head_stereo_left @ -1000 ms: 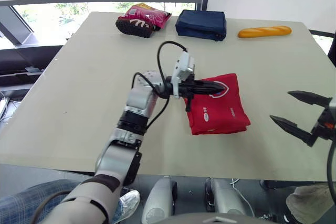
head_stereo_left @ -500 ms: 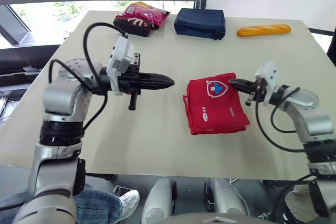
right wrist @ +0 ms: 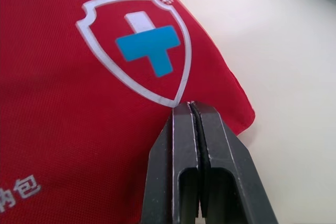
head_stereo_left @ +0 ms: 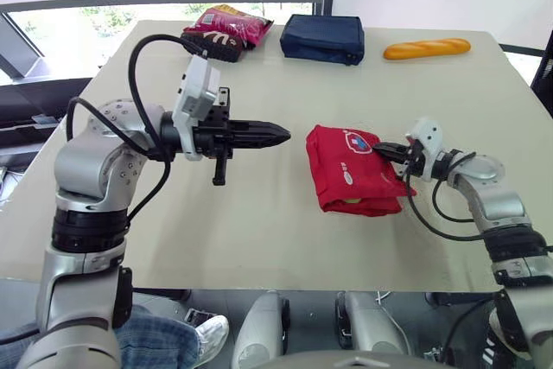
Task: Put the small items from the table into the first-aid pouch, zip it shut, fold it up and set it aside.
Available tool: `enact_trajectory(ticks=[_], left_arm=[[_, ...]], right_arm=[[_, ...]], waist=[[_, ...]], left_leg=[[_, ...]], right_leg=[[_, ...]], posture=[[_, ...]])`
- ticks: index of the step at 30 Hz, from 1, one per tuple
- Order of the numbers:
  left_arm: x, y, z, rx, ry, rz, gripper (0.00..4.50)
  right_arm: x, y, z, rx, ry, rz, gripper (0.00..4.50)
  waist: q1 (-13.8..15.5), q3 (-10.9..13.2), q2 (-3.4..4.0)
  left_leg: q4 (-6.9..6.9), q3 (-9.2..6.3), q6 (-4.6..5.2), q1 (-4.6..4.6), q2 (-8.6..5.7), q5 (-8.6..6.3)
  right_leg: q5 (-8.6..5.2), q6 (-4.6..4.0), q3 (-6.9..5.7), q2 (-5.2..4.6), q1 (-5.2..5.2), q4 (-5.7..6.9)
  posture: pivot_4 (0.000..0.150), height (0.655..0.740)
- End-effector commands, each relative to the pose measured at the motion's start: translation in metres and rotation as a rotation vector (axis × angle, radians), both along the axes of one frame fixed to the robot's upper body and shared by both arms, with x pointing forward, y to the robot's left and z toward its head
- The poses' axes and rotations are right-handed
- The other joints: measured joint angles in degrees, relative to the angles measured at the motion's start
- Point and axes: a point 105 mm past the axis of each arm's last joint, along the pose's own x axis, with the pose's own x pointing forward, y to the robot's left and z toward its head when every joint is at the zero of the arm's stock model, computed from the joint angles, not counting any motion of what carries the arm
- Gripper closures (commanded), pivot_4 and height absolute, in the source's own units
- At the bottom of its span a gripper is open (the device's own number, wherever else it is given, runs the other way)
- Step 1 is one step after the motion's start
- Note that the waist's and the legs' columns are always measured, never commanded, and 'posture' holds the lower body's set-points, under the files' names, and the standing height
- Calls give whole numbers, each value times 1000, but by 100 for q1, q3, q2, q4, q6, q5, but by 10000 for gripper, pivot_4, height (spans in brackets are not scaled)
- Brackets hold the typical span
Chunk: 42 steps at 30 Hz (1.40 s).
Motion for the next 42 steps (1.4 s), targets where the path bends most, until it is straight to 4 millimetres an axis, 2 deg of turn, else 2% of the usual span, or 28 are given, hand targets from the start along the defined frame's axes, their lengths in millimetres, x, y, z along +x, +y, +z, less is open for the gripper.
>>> enact_trajectory(ticks=[1,5,7,12,17,18,19,21,23,27,28,30,32,35,38,42], left_arm=[[-4,0,8,10,-42,-11,45000],[-5,0,5,23,-42,-11,45000],[-6,0,5,24,-43,-12,45000],[-7,-1,6,24,-48,-8,45000],[-8,1,7,25,-54,-4,45000],[-8,1,7,25,-55,-3,45000],[-8,1,7,25,-56,-3,45000],[-8,2,7,26,-58,1,45000],[-8,2,7,26,-59,3,45000],[-8,4,6,22,-60,15,45000],[-8,4,6,21,-61,16,45000],[-8,3,6,20,-63,18,45000],[-6,3,9,7,-72,25,45000],[0,3,15,-29,-67,60,45000],[6,5,16,-26,-78,97,37043],[8,3,17,-28,-87,104,16951]], right_arm=[[-12,-9,26,122,63,14,31347],[-27,-15,9,102,240,9,12738],[-33,-16,-3,76,312,5,919],[-43,-3,-26,70,462,17,311],[-54,12,-32,121,563,80,311],[-58,16,-32,143,587,100,5326],[-60,18,-31,164,601,109,6994],[-58,21,-26,218,609,100,18435],[-57,21,-24,243,612,91,26814],[-40,11,-9,362,573,-1,42774],[-38,9,-8,379,568,-13,44425],[-30,1,0,429,543,-54,44425],[-10,-22,19,531,459,-168,44425],[7,-50,31,610,390,-299,44425],[20,-75,39,674,327,-423,45000],[40,-111,45,785,261,-638,45000]], waist=[[7,0,0],[21,0,0],[16,0,0],[-16,0,0],[-12,-1,-1],[-12,0,-1],[-14,-1,-1],[-13,0,-1],[-13,0,-1],[-12,0,-1],[-8,1,1],[-3,1,1],[5,1,1],[25,3,5],[11,3,5],[-14,6,9]], left_leg=[[0,0,0,-1,0,0],[0,0,1,-2,-2,-1],[0,1,1,-2,-3,-1],[0,5,1,0,-1,-1],[0,3,1,1,0,-1],[0,3,1,0,1,-1],[0,3,1,1,2,-1],[0,1,1,0,4,-1],[0,2,1,0,4,-1],[0,3,1,0,4,-1],[0,3,1,0,4,-1],[0,4,1,-2,3,-1],[0,4,1,-5,2,-1],[0,4,1,-7,-5,-1],[-2,2,2,-12,-6,-1],[-9,9,2,-12,-7,-1]], right_leg=[[0,0,0,-1,0,-2],[0,0,-1,-3,1,-5],[-1,1,-1,-3,0,-4],[-1,2,2,2,-2,-3],[-3,4,1,7,-2,-3],[-2,4,1,7,-2,-3],[-2,3,2,7,-2,-3],[-2,3,0,8,-2,-3],[-2,3,1,8,-2,-3],[-3,5,2,7,-3,-3],[-2,4,2,7,-3,-3],[-2,4,2,6,-6,-1],[-1,4,2,5,-6,-3],[-1,4,3,-3,-6,-4],[0,2,1,-3,-6,-9],[0,1,7,-2,-10,-11]], posture=[[1500,7164],[1500,7164],[1500,7164],[1500,7164],[1500,7164],[1500,7164],[1500,7164],[1500,7164],[1500,7164],[1500,7164],[1500,7164],[1500,7164],[1500,7164],[1500,7164],[1500,7164],[1500,7164]])
